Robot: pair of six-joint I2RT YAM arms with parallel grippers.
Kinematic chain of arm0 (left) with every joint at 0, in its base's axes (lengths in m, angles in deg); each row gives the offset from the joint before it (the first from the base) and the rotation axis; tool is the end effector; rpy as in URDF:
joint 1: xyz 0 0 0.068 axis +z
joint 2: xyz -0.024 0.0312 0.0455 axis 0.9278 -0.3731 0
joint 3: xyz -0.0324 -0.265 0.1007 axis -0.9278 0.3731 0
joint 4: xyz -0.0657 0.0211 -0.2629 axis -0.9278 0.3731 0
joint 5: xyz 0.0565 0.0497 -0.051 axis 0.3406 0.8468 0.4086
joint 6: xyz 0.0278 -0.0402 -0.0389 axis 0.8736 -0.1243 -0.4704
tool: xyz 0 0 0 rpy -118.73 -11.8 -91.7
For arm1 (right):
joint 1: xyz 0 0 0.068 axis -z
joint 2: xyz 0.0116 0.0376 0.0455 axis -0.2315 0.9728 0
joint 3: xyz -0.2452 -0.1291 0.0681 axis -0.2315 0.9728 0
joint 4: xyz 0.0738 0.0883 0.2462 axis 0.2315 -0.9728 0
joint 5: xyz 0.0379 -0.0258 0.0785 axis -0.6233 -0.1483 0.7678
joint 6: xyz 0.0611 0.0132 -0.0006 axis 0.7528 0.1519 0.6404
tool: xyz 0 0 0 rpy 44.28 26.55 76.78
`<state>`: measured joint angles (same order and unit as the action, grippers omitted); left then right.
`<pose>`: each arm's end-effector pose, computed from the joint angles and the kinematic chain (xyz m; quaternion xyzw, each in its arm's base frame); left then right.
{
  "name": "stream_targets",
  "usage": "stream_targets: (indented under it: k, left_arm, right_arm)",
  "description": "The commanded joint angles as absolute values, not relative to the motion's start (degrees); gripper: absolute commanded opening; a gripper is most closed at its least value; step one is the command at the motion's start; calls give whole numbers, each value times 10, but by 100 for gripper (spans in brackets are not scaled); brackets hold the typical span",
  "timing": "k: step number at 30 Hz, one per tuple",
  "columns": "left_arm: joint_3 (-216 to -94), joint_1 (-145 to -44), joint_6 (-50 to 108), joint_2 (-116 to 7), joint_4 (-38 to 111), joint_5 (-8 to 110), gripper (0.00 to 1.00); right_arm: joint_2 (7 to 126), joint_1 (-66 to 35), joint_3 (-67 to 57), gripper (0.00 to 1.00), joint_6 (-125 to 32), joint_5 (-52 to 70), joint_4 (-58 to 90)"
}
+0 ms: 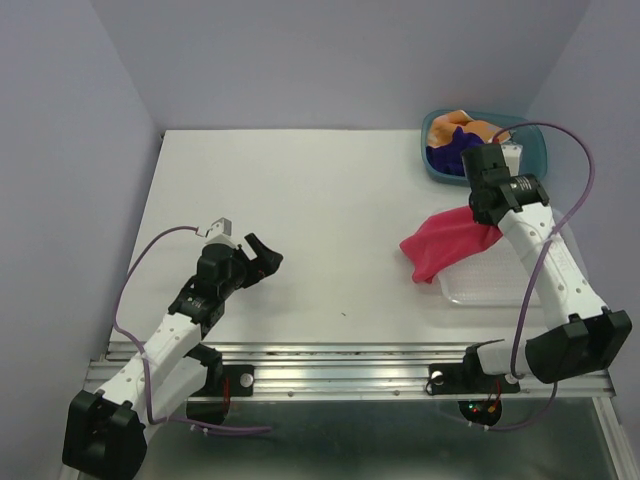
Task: Fold and stack the towels
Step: Neatly place the folded towel into the bin
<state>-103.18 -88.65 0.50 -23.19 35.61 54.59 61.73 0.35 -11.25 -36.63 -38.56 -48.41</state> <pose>0.1800 -0.0714 0.2126 -0.1217 0.8173 -0.3128 0.4684 0.2585 0.0284 0.3730 0.1188 0.9022 -0.2554 0.3266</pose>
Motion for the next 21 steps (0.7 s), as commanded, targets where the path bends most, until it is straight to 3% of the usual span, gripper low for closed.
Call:
stream_targets:
  k: [1,12,21]
  left_arm:
    - [-1023,-889,18,-235,332,551,99]
    - [-1024,-889,21,-246,332,555,99]
    - [-1024,-889,23,-253,330,560,99]
  right_arm:
    - [618,58,-79,1,-395,-401,-415]
    - [639,112,82,1,-437,-398,-270]
    - [683,168,121,1,-449,-430,-211]
